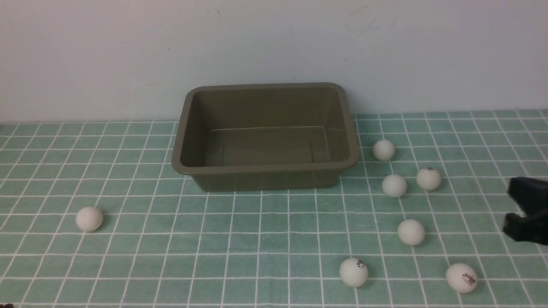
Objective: Put the table tennis balls in the box on the green coffee tablecloth.
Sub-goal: 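Reach for and grasp a ping pong ball on the table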
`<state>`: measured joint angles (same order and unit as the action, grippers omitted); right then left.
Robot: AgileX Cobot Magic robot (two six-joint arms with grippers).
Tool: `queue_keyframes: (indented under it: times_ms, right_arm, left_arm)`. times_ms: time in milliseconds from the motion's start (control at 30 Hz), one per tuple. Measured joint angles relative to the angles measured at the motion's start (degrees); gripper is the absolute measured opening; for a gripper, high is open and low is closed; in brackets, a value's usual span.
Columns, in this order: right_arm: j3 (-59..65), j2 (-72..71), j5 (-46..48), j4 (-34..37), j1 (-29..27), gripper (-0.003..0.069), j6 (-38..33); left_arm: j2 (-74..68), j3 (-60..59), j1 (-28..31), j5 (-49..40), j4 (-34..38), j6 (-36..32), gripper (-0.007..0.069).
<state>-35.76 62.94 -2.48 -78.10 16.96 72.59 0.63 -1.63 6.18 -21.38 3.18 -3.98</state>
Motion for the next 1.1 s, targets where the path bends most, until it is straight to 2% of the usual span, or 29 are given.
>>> queue_keyframes:
  times_ms: [67, 133, 200, 267, 300, 333, 367, 467, 533, 667, 767, 1000, 1100]
  right_arm:
    - [-3.7, 1.1, 9.2, -0.9, 0.4, -0.0018, -0.1]
    - [-6.7, 2.0, 23.4, 1.2, 0.4, -0.0018, -1.4]
    - [-8.4, 2.3, 40.7, 8.3, 0.4, -0.0018, -9.4]
    - [-8.5, 2.4, 48.9, 17.1, 0.4, -0.0018, -18.9]
    - [-8.5, 2.5, 53.2, 25.6, 0.4, -0.0018, -26.2]
    - [-8.5, 2.6, 54.4, 35.8, 0.4, -0.0018, -38.3]
    - [-8.5, 2.6, 53.3, 43.2, 0.4, -0.0018, -46.5]
    - [-8.5, 2.6, 48.1, 57.4, 0.4, -0.0018, -62.2]
    - [-8.5, 2.6, 46.6, 64.3, 0.4, -0.0018, -68.0]
    - [-8.5, 2.6, 49.3, 70.5, 0.4, -0.0003, -70.8]
    - [-8.5, 2.6, 50.9, 73.5, 0.4, 0.0034, -72.6]
    - [-8.5, 2.6, 53.7, 78.6, 0.4, 0.0188, -77.6]
    - [-8.5, 3.0, 53.8, 79.4, 0.4, 0.0287, -78.7]
  left_arm:
    - [0.0, 0.0, 0.0, 0.0, 0.0, 0.0, -0.0004]
    - [0.0, 0.0, 0.0, 0.0, 0.0, 0.0, -0.0004]
    - [0.0, 0.0, 0.0, 0.0, 0.0, 0.0, -0.0004]
    - [0.0, 0.0, 0.0, 0.0, 0.0, 0.0, -0.0004]
    - [0.0, 0.0, 0.0, 0.0, 0.0, 0.0, -0.0004]
    - [0.0, 0.0, 0.0, 0.0, 0.0, 0.0, -0.0004]
    - [0.0, 0.0, 0.0, 0.0, 0.0, 0.0, -0.0004]
    - [0.0, 0.0, 0.0, 0.0, 0.0, 0.0, -0.0004]
    - [0.0, 0.0, 0.0, 0.0, 0.0, 0.0, -0.0004]
    - [0.0, 0.0, 0.0, 0.0, 0.0, 0.0, -0.0004]
    - [0.0, 0.0, 0.0, 0.0, 0.0, 0.0, -0.0004]
    - [0.0, 0.0, 0.0, 0.0, 0.0, 0.0, -0.0004]
    - [0.0, 0.0, 0.0, 0.0, 0.0, 0.0, -0.0004]
